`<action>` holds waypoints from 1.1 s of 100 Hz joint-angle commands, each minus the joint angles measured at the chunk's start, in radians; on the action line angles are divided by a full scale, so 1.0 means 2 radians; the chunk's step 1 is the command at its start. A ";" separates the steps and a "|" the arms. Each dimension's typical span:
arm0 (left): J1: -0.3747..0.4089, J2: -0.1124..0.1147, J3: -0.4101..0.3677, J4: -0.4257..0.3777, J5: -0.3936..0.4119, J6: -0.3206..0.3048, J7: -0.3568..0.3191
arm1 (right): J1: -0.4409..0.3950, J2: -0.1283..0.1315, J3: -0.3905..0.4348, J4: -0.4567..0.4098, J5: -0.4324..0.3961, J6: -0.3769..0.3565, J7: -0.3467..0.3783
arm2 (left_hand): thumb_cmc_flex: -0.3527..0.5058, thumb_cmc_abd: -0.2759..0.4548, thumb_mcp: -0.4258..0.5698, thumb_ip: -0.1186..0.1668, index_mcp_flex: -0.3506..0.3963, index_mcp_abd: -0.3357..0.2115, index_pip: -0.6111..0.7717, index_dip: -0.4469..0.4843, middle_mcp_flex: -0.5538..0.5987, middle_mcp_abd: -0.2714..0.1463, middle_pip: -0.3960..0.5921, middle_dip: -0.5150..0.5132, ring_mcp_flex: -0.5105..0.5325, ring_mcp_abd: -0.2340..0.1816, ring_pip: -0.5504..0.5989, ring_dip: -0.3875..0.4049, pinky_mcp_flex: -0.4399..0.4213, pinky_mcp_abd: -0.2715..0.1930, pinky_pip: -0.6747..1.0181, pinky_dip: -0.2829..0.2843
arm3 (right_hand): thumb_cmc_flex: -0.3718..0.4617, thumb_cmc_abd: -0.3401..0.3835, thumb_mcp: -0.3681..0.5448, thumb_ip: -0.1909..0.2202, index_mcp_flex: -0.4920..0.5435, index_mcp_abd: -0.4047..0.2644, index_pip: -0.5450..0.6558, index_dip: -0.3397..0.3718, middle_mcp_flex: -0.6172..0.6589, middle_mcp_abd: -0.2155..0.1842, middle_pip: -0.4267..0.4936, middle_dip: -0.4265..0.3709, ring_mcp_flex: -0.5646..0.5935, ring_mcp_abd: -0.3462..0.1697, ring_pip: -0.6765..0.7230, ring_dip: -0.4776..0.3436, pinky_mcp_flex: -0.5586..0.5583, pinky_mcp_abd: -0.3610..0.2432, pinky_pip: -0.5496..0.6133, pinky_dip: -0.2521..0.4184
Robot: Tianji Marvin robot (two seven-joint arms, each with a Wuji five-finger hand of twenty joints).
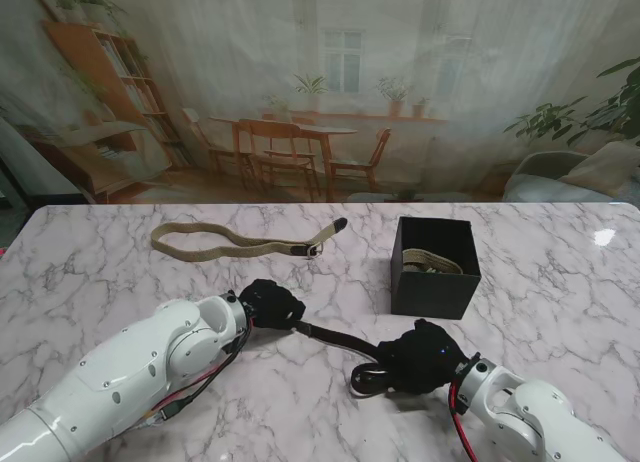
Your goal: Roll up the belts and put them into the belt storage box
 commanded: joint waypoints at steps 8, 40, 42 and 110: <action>0.010 0.003 -0.009 0.000 0.012 -0.003 0.020 | -0.003 0.000 0.000 -0.004 0.000 0.004 0.004 | 0.025 -0.010 0.016 0.004 0.007 0.003 -0.006 -0.002 0.006 -0.001 -0.012 -0.005 0.001 0.005 -0.008 -0.004 -0.005 0.006 0.010 0.010 | 0.063 0.035 0.049 0.024 0.020 -0.100 0.006 0.002 0.012 -0.032 0.019 0.019 -0.006 -0.009 -0.014 -0.001 -0.011 0.018 -0.007 0.006; -0.005 0.000 0.011 0.003 -0.007 -0.024 0.019 | -0.002 0.000 -0.002 -0.004 0.001 0.003 0.005 | -0.110 -0.015 -0.022 0.003 -0.097 -0.002 -0.244 -0.088 -0.279 0.038 -0.155 -0.228 -0.164 0.020 -0.168 -0.097 -0.110 0.004 -0.091 -0.003 | 0.066 0.036 0.048 0.024 0.023 -0.101 0.004 0.005 0.013 -0.033 0.014 0.019 -0.006 -0.011 -0.018 -0.003 -0.015 0.019 -0.013 0.007; -0.007 0.000 0.014 0.003 -0.009 -0.025 0.017 | -0.002 0.000 -0.002 -0.004 0.001 0.003 0.005 | -0.110 -0.015 -0.021 0.003 -0.100 -0.005 -0.236 -0.078 -0.288 0.038 -0.155 -0.229 -0.170 0.019 -0.170 -0.098 -0.111 0.004 -0.092 0.000 | 0.066 0.036 0.048 0.024 0.023 -0.101 0.004 0.005 0.013 -0.033 0.014 0.019 -0.007 -0.011 -0.018 -0.003 -0.016 0.019 -0.013 0.007; -0.031 -0.014 0.060 0.010 -0.080 -0.009 -0.001 | 0.003 0.000 -0.009 -0.001 0.005 0.007 0.005 | 0.044 -0.047 0.038 0.007 0.010 0.014 -0.021 0.003 0.042 0.028 -0.042 -0.006 0.069 0.026 -0.006 -0.016 0.118 0.010 0.104 0.035 | 0.067 0.041 0.045 0.024 0.028 -0.098 0.003 0.006 0.015 -0.033 0.009 0.020 -0.008 -0.009 -0.023 -0.005 -0.019 0.023 -0.020 0.011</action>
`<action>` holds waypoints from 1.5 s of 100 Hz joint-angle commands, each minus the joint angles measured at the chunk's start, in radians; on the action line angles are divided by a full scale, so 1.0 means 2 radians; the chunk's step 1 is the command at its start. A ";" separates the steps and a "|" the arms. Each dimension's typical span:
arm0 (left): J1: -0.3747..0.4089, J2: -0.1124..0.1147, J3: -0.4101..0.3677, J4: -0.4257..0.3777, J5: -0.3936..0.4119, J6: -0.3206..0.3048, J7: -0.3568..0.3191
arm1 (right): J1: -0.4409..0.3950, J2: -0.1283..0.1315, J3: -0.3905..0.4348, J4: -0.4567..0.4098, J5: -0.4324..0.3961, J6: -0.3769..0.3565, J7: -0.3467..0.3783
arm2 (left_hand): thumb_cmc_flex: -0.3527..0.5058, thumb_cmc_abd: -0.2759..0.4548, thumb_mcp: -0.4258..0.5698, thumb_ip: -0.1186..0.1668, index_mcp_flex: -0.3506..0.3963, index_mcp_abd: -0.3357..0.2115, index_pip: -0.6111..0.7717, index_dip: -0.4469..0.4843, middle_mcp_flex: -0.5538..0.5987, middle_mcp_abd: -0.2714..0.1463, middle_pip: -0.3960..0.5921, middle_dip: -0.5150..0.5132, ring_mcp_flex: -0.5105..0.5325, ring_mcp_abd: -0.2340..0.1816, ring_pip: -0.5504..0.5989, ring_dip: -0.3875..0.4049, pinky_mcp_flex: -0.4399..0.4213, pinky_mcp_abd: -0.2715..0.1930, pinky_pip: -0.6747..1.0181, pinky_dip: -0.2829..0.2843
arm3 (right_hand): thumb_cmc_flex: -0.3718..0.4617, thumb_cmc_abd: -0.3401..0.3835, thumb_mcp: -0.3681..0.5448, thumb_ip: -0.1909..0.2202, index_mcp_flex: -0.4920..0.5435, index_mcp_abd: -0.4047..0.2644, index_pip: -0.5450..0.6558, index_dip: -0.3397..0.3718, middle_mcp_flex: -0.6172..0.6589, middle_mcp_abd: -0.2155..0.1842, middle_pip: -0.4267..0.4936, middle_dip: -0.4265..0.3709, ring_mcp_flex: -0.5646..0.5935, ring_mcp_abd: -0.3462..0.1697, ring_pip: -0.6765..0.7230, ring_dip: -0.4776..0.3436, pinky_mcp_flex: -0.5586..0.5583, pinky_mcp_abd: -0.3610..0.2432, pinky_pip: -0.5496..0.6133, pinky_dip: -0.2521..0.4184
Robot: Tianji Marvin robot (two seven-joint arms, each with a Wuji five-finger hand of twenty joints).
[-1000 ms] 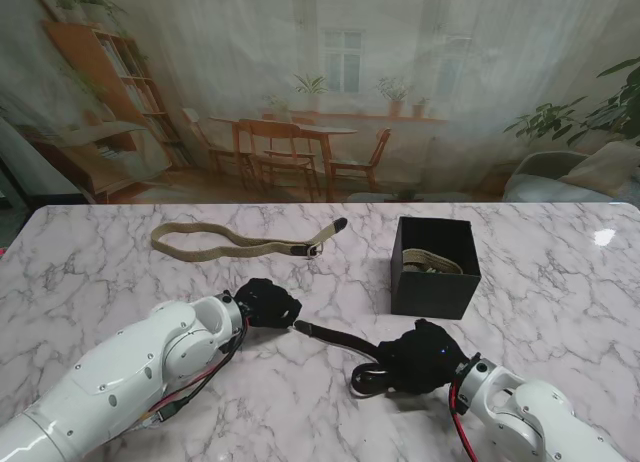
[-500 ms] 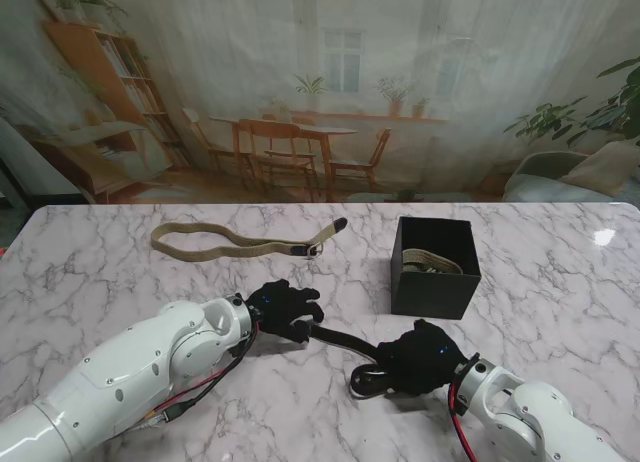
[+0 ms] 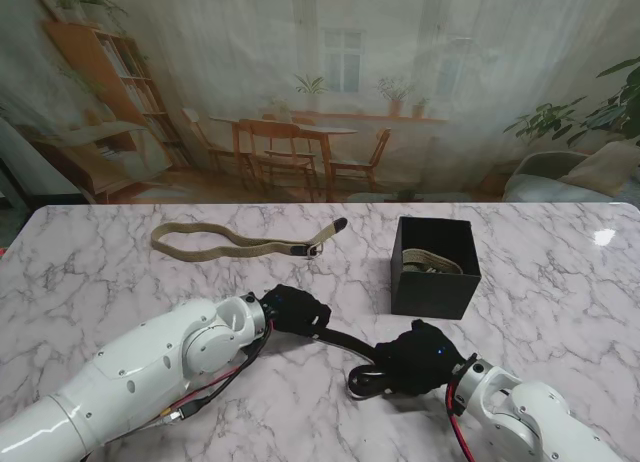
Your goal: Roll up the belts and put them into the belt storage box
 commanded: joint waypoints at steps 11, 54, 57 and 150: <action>0.006 0.005 -0.002 -0.008 0.022 -0.003 -0.008 | 0.000 0.000 -0.002 -0.001 0.000 0.004 0.001 | 0.027 -0.008 0.017 0.009 0.068 -0.007 -0.033 -0.066 0.025 -0.001 0.021 0.009 0.024 0.012 0.032 0.022 0.015 -0.006 0.034 0.021 | 0.066 0.042 0.045 0.024 0.024 -0.097 0.009 0.007 0.017 -0.033 0.012 0.015 0.000 -0.009 -0.011 -0.005 -0.007 0.017 -0.005 0.007; 0.033 0.018 -0.045 -0.036 0.078 -0.013 -0.013 | -0.002 -0.001 0.000 -0.002 -0.001 0.009 -0.001 | -0.012 -0.032 0.085 0.015 0.070 -0.039 0.014 -0.034 0.035 -0.013 0.034 0.052 0.030 0.002 0.064 0.060 0.016 -0.036 0.051 0.057 | 0.058 0.043 0.041 0.025 0.015 -0.092 0.002 0.002 0.010 -0.029 0.008 0.013 -0.007 -0.007 -0.015 -0.007 -0.010 0.019 -0.007 0.009; 0.036 0.020 -0.049 -0.038 0.083 -0.013 -0.014 | -0.002 -0.001 0.001 -0.002 -0.001 0.010 -0.001 | -0.014 -0.034 0.087 0.015 0.072 -0.041 0.015 -0.034 0.036 -0.013 0.034 0.052 0.029 0.002 0.063 0.059 0.017 -0.038 0.051 0.058 | 0.056 0.043 0.040 0.025 0.015 -0.091 0.001 0.002 0.009 -0.029 0.008 0.013 -0.007 -0.006 -0.015 -0.008 -0.011 0.019 -0.007 0.010; 0.107 0.034 -0.138 -0.064 0.139 -0.016 -0.036 | 0.002 -0.002 -0.009 0.004 0.001 0.042 0.001 | -0.009 -0.017 0.080 0.001 0.055 -0.035 0.006 -0.042 0.021 -0.018 0.020 0.060 0.011 0.001 0.051 0.057 -0.004 -0.033 0.029 0.064 | 0.052 0.037 0.043 0.026 0.060 -0.072 0.032 0.053 0.008 -0.024 0.030 0.010 0.008 -0.007 0.014 0.004 0.011 0.017 0.008 0.021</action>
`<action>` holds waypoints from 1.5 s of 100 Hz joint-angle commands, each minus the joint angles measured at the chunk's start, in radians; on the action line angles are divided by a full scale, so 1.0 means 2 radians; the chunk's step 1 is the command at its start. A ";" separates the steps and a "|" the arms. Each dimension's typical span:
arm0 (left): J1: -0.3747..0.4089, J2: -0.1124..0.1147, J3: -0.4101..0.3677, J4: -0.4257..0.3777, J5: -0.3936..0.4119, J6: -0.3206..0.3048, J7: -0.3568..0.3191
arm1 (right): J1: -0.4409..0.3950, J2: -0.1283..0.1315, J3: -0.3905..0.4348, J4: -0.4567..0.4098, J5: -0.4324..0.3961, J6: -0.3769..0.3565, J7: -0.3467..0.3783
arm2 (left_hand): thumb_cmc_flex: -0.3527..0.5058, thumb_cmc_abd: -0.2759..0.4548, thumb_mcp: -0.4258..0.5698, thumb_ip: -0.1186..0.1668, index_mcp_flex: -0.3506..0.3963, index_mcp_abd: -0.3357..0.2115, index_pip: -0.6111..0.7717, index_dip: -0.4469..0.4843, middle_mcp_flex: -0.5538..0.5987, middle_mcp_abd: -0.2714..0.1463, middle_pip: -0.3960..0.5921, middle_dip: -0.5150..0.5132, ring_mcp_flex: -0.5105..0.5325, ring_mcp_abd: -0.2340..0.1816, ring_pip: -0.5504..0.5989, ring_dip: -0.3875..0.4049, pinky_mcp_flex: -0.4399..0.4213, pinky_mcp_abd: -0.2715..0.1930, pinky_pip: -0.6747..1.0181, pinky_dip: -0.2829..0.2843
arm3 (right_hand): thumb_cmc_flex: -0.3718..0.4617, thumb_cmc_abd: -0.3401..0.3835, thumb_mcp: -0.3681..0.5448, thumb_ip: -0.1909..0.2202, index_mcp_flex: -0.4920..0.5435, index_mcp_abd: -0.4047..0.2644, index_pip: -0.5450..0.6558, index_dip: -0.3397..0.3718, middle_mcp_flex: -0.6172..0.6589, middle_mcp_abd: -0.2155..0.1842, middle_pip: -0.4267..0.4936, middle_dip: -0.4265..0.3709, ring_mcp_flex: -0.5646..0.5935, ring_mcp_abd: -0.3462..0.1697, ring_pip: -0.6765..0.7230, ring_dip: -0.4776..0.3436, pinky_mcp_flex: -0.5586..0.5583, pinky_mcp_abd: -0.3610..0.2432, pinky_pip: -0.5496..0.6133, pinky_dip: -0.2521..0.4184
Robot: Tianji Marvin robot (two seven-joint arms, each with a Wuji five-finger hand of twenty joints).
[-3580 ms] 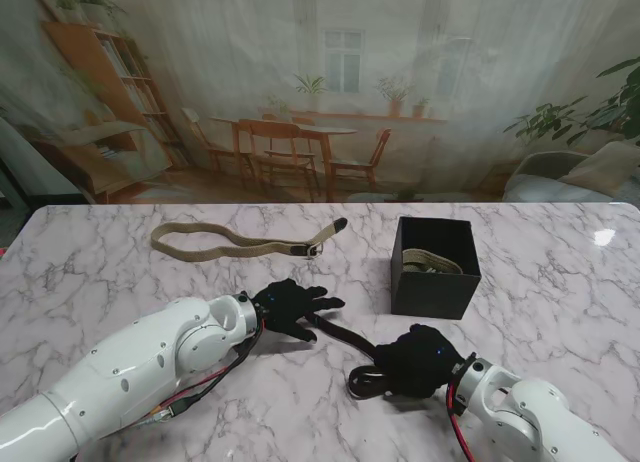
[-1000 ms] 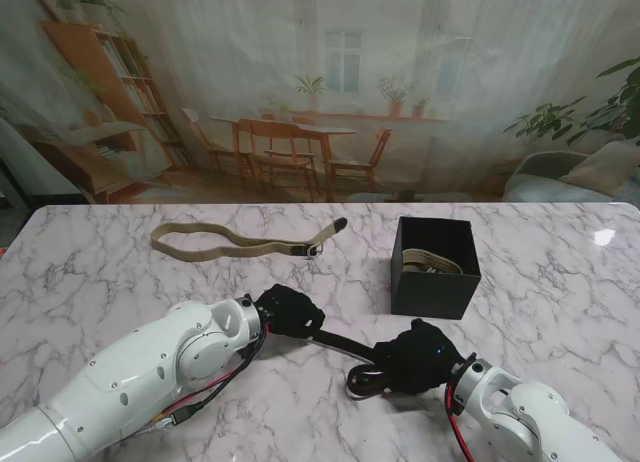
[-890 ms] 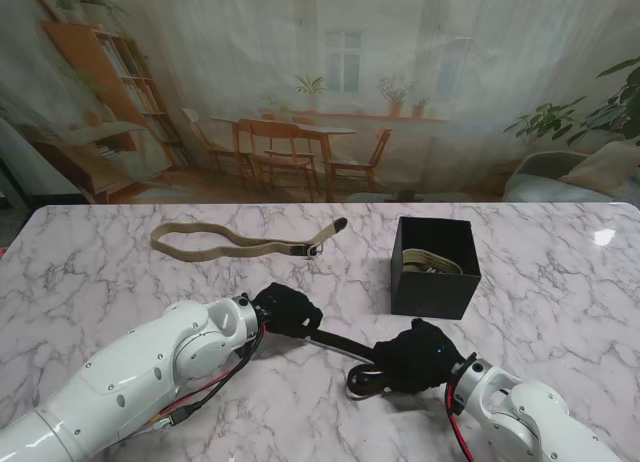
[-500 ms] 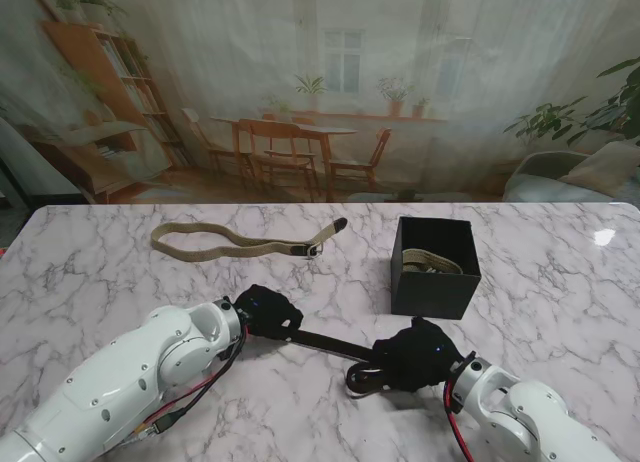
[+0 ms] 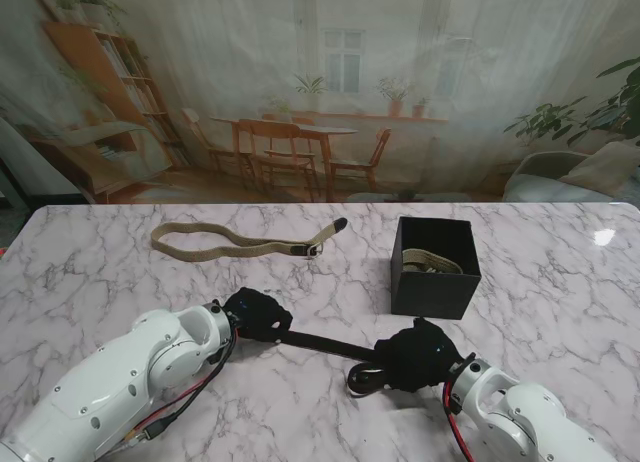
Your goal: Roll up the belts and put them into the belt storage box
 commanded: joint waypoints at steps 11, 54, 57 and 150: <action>0.005 0.004 -0.002 0.005 -0.002 -0.001 -0.003 | 0.004 0.000 -0.004 0.010 0.002 0.003 -0.010 | 0.050 0.007 0.027 0.003 0.017 0.005 0.030 0.004 0.003 -0.003 -0.005 0.003 -0.002 0.009 0.003 0.005 -0.009 -0.027 -0.001 0.015 | 0.060 0.033 0.050 0.025 0.051 -0.040 0.049 0.013 0.113 -0.033 0.100 0.024 0.088 0.000 0.087 0.032 0.034 0.003 0.030 0.011; 0.036 0.008 -0.035 -0.027 0.005 -0.010 -0.032 | 0.016 0.000 -0.019 0.028 -0.002 0.009 -0.036 | 0.001 0.018 -0.058 0.004 -0.015 0.033 -0.090 -0.014 -0.072 0.014 -0.004 -0.129 -0.050 0.024 -0.071 -0.024 -0.058 -0.008 -0.059 -0.003 | 0.041 0.058 0.088 0.089 -0.113 -0.028 -0.133 -0.062 0.148 -0.032 0.121 0.013 0.116 0.006 0.118 0.032 0.049 -0.002 0.047 -0.005; 0.038 0.007 -0.039 -0.028 0.006 -0.012 -0.031 | 0.016 0.000 -0.020 0.029 -0.002 0.009 -0.035 | -0.015 0.025 -0.062 0.003 -0.020 0.037 -0.108 -0.016 -0.083 0.014 -0.014 -0.148 -0.062 0.026 -0.083 -0.030 -0.069 -0.005 -0.069 -0.006 | 0.044 0.060 0.088 0.089 -0.136 -0.037 -0.134 -0.058 0.152 -0.028 0.121 0.012 0.118 0.009 0.123 0.034 0.050 0.000 0.047 -0.005; 0.133 0.001 -0.152 -0.108 0.068 -0.035 0.043 | 0.023 -0.004 -0.035 0.038 0.025 0.020 -0.025 | -0.015 0.048 -0.064 0.003 -0.016 0.046 -0.151 0.000 -0.094 0.014 -0.023 -0.173 -0.082 0.030 -0.094 -0.046 -0.090 0.004 -0.089 -0.014 | 0.099 0.180 0.044 0.091 -0.250 -0.107 -0.127 -0.079 0.175 0.014 0.133 -0.032 0.116 0.057 0.226 -0.011 0.129 0.062 0.080 -0.058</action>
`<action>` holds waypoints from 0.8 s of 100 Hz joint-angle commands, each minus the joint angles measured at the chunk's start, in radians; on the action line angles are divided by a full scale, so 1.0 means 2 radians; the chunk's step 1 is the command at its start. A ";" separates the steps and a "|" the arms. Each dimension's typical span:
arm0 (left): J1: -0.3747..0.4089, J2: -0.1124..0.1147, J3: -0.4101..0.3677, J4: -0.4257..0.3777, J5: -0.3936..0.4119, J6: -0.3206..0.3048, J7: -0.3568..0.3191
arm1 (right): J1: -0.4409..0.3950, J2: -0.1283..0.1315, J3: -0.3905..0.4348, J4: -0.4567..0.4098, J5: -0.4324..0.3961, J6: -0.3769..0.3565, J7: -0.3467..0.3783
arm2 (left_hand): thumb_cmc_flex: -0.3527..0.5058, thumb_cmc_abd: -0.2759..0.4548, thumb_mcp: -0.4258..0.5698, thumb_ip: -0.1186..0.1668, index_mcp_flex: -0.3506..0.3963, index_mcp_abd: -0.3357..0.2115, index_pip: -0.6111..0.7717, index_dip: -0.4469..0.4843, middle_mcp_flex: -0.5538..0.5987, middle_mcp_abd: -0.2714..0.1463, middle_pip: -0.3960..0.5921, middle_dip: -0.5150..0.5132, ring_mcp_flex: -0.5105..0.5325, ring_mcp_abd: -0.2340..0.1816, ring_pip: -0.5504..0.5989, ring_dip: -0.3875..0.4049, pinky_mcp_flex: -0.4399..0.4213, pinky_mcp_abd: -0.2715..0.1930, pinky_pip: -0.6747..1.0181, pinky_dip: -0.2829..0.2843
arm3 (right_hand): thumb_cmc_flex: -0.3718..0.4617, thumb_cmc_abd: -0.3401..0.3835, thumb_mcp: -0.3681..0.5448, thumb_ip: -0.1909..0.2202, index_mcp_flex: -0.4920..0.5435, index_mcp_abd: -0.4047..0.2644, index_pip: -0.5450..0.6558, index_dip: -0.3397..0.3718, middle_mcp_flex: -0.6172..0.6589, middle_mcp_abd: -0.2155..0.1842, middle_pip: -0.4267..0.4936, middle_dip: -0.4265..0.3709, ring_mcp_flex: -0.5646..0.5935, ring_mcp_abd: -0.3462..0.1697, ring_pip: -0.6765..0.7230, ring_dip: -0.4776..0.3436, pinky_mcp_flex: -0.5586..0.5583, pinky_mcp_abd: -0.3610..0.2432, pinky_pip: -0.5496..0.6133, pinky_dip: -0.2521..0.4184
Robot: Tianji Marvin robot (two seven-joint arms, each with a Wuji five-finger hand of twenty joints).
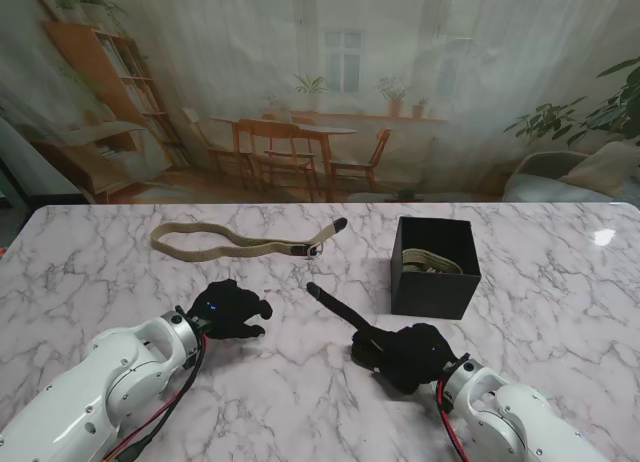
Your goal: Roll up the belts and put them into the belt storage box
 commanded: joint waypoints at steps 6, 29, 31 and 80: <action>-0.001 -0.001 0.002 0.001 0.002 -0.003 -0.003 | 0.000 0.001 -0.003 0.006 -0.007 -0.003 -0.007 | 0.010 0.012 -0.007 0.006 -0.007 0.012 -0.007 0.005 -0.008 0.006 -0.003 -0.005 -0.003 0.017 -0.001 -0.007 -0.005 0.004 -0.006 -0.007 | 0.102 0.055 0.050 0.032 0.040 -0.076 -0.021 -0.011 0.039 -0.044 0.010 0.007 0.005 0.003 -0.007 0.000 0.011 0.037 0.013 -0.007; 0.000 -0.001 0.001 0.002 0.005 -0.005 0.001 | -0.002 -0.001 -0.001 0.006 0.002 -0.006 -0.009 | 0.014 0.014 -0.009 0.007 -0.007 0.012 -0.009 0.005 -0.007 0.007 -0.003 -0.005 -0.002 0.017 -0.001 -0.008 -0.004 0.005 -0.006 -0.007 | 0.123 0.075 0.039 0.033 0.173 -0.103 0.009 0.018 0.038 -0.029 0.013 0.012 0.004 0.017 0.010 -0.001 0.021 0.062 0.013 -0.023; 0.000 0.000 0.001 0.002 0.005 -0.005 0.001 | -0.003 -0.001 0.001 0.003 0.002 -0.008 -0.004 | 0.015 0.015 -0.009 0.007 -0.007 0.012 -0.009 0.005 -0.006 0.006 -0.002 -0.005 -0.002 0.017 -0.001 -0.008 -0.004 0.004 -0.006 -0.007 | 0.124 0.072 0.040 0.033 0.192 -0.109 0.024 0.028 0.036 -0.028 0.012 0.012 0.003 0.018 0.005 -0.003 0.015 0.064 0.011 -0.024; -0.002 -0.001 0.004 0.003 0.001 -0.005 0.001 | -0.031 0.006 0.041 -0.055 -0.005 -0.043 0.085 | 0.014 0.032 -0.016 0.005 -0.009 0.013 -0.011 0.006 -0.007 0.007 -0.003 -0.005 -0.005 0.019 -0.001 -0.008 -0.008 0.007 -0.005 -0.007 | -0.124 0.009 -0.002 0.044 0.220 0.192 -0.025 0.071 -0.047 -0.064 -0.111 -0.018 -0.052 -0.024 -0.234 -0.021 -0.100 0.012 -0.051 0.019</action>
